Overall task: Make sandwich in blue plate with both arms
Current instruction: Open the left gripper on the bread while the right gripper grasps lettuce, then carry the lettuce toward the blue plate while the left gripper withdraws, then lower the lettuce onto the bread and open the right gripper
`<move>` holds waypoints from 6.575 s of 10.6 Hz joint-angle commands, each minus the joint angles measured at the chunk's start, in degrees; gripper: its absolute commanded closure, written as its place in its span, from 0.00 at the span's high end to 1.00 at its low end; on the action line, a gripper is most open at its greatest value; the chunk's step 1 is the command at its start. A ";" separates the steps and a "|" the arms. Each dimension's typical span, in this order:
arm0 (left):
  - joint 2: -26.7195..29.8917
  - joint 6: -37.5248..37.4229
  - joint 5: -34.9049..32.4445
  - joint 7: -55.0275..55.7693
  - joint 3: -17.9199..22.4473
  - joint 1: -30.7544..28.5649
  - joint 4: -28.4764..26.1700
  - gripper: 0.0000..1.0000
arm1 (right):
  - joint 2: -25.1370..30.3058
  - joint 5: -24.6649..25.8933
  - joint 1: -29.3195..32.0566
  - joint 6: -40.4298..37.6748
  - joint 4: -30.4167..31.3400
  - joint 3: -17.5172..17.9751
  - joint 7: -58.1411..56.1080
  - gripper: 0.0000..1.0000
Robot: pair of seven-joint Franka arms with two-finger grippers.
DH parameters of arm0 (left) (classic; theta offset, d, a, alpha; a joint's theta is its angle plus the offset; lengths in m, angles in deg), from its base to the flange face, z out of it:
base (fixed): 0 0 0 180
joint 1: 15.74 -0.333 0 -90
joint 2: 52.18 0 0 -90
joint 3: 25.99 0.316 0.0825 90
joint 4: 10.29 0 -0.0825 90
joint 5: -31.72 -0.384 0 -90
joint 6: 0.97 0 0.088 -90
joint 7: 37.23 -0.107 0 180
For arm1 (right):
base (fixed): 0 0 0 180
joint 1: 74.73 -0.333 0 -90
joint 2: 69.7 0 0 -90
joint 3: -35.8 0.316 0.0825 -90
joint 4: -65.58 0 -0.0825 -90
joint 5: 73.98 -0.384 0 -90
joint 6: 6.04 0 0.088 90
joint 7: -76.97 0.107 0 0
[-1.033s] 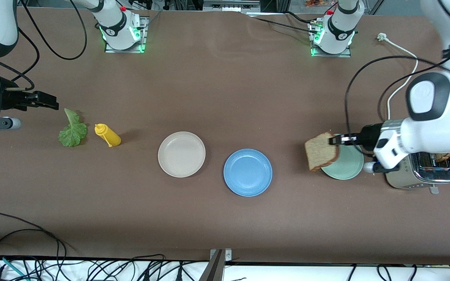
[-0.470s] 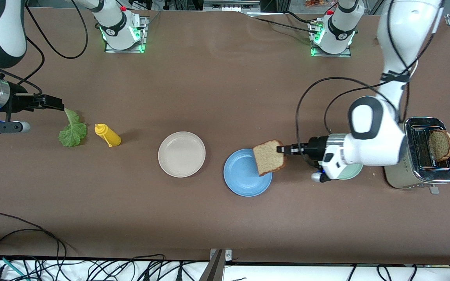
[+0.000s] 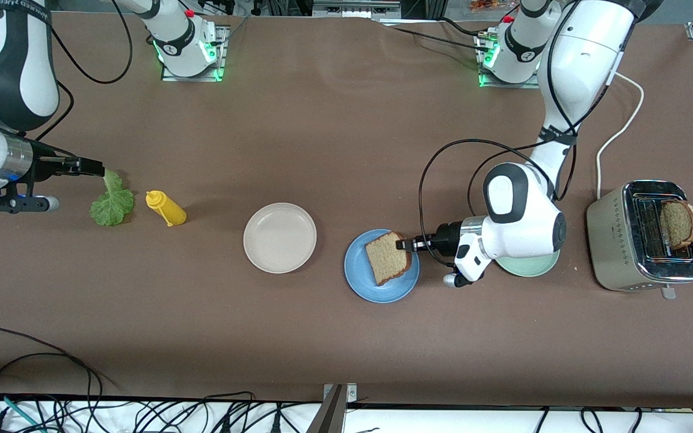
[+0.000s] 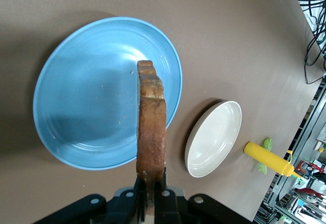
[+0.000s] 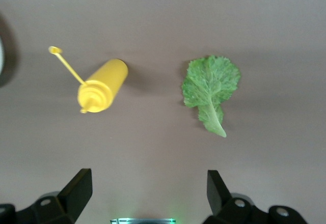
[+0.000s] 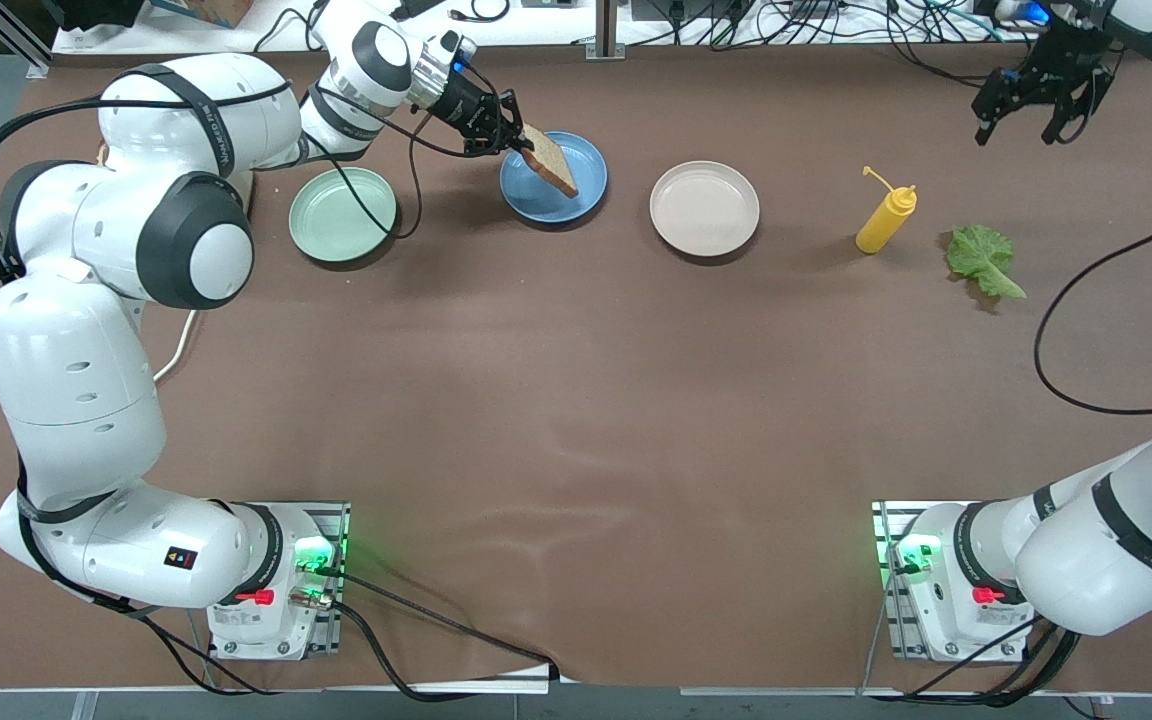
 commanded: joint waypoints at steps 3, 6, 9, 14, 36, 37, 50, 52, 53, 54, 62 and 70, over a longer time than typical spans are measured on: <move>-2.35 0.16 2.94 -2.03 0.63 2.53 4.54 0.00 | 0.19 2.12 2.48 13.42 12.96 -1.86 -7.30 1.00; -2.96 2.00 2.94 -2.20 0.54 3.59 4.98 0.00 | -5.42 1.69 4.16 20.91 17.63 -1.86 -12.84 1.00; -4.19 2.80 2.86 -2.38 0.63 4.56 5.07 0.00 | -8.07 0.38 5.39 29.68 21.93 -1.60 -15.48 1.00; -5.43 3.77 2.77 -6.84 0.63 4.12 5.16 0.00 | -18.43 -17.27 8.64 35.51 22.03 -0.28 -32.61 1.00; 0.88 -6.92 -18.47 -20.57 9.85 -3.96 1.99 1.00 | -20.38 -25.21 7.25 10.85 5.00 -5.63 -40.37 0.00; 2.64 -10.43 -20.76 -20.57 10.29 -4.92 1.82 1.00 | -20.29 -24.43 5.06 8.73 3.59 -7.29 -40.11 0.00; 23.39 -32.78 -47.41 -27.70 13.02 -14.41 1.82 1.00 | -20.99 -37.59 -29.14 -12.03 -21.71 -32.45 -35.46 0.00; 26.90 -35.68 -49.60 -23.24 12.67 -15.47 1.73 1.00 | -21.08 -38.92 -31.51 -6.96 -23.93 -29.30 -34.92 0.00; 28.74 -38.30 -50.05 -19.81 12.41 -15.48 1.73 1.00 | -21.08 -39.01 -32.65 -3.54 -24.20 -27.63 -34.66 0.00; 30.50 -40.07 -51.19 -16.91 11.97 -15.74 1.73 1.00 | -21.08 -38.92 -34.14 -0.55 -24.46 -26.05 -32.31 0.00; 39.21 -48.17 -57.00 -8.27 7.48 -17.15 2.52 1.00 | -28.10 -38.22 -35.21 36.01 -24.55 -3.02 -27.09 0.00; 39.31 -48.45 -56.03 -1.41 7.66 -17.15 5.68 1.00 | -39.88 -38.13 -35.04 58.97 -25.25 6.05 -29.63 0.00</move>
